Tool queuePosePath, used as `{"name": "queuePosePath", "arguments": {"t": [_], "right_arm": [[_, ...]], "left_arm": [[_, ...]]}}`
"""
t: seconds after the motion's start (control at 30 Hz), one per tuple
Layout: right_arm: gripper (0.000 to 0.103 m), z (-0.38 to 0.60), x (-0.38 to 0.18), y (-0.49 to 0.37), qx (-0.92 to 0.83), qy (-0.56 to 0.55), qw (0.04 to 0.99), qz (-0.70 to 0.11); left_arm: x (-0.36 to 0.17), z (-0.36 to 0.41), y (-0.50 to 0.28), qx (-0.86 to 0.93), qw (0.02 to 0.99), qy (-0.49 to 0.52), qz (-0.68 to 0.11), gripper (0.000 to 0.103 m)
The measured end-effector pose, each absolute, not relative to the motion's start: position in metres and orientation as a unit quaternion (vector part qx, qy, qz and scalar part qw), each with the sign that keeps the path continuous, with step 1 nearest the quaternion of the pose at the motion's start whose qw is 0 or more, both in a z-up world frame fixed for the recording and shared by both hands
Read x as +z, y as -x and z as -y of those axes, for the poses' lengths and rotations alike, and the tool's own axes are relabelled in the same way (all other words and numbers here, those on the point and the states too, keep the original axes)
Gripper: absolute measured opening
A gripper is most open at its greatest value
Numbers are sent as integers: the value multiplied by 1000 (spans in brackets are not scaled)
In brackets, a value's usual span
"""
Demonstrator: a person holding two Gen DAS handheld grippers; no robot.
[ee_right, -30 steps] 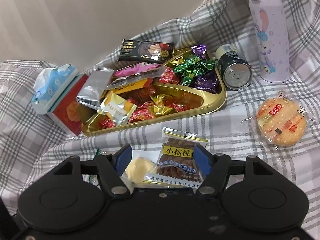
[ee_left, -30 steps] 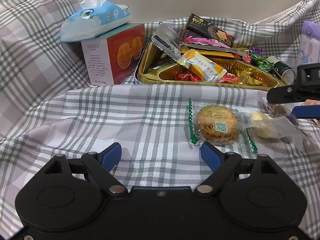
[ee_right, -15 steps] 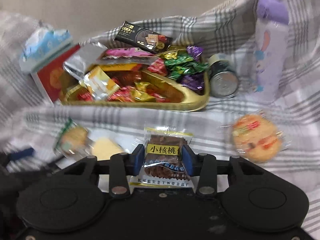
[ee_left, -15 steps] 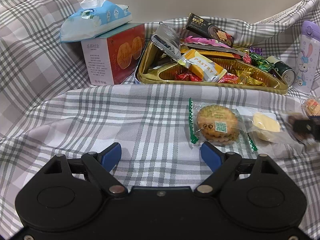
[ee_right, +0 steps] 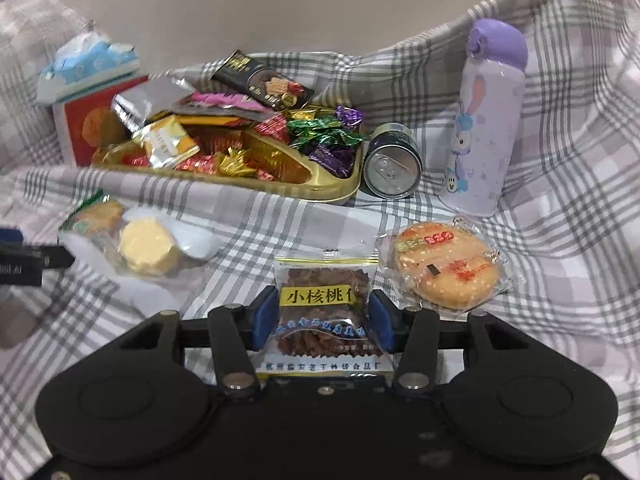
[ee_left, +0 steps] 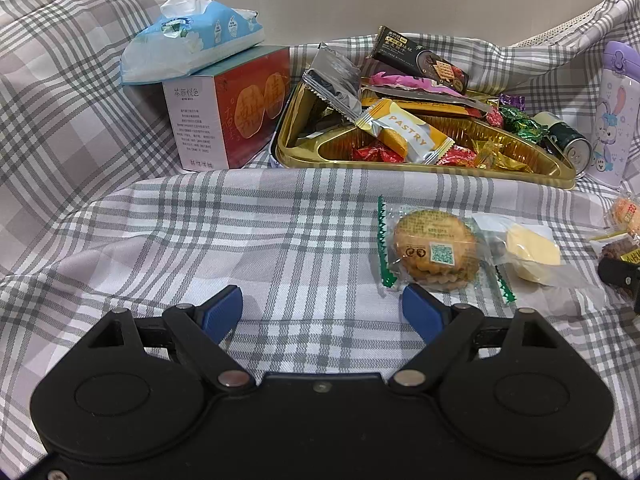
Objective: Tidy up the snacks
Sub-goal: 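Grasp the brown walnut packet with the right tool and lift it, then grasp the clear cheese-cake packet with left tool while right holds walnut packet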
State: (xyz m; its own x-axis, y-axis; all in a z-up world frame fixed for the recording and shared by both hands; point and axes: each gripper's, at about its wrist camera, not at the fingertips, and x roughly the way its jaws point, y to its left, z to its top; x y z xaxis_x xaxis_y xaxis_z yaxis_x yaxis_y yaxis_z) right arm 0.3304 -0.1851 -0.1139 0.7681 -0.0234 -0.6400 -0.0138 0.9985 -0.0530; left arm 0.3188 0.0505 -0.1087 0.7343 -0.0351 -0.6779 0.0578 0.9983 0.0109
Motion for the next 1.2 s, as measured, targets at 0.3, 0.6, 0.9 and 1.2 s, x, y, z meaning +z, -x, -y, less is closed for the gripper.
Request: {"name": "queuePosePath", "arguments": {"t": [0.3,0.6,0.9,1.2], "right_arm": [[53,198,-116,-331,17,-19,941,-337],[52,204,-116,-329,21,-40,942,-334],[52,203,-116,-329,22,-43,942,-333],[53,203,-116,-327,21,-51,942,-331]], "left_arm": [[-104,-53,-318,-30,929,-4,-369,80],[-75,-69,-334,-15,923,70,-377,79],[-62,-31,-373,-18,907,59,-416,78],[-49,16,-364,-85,899,43,-428,74]]}}
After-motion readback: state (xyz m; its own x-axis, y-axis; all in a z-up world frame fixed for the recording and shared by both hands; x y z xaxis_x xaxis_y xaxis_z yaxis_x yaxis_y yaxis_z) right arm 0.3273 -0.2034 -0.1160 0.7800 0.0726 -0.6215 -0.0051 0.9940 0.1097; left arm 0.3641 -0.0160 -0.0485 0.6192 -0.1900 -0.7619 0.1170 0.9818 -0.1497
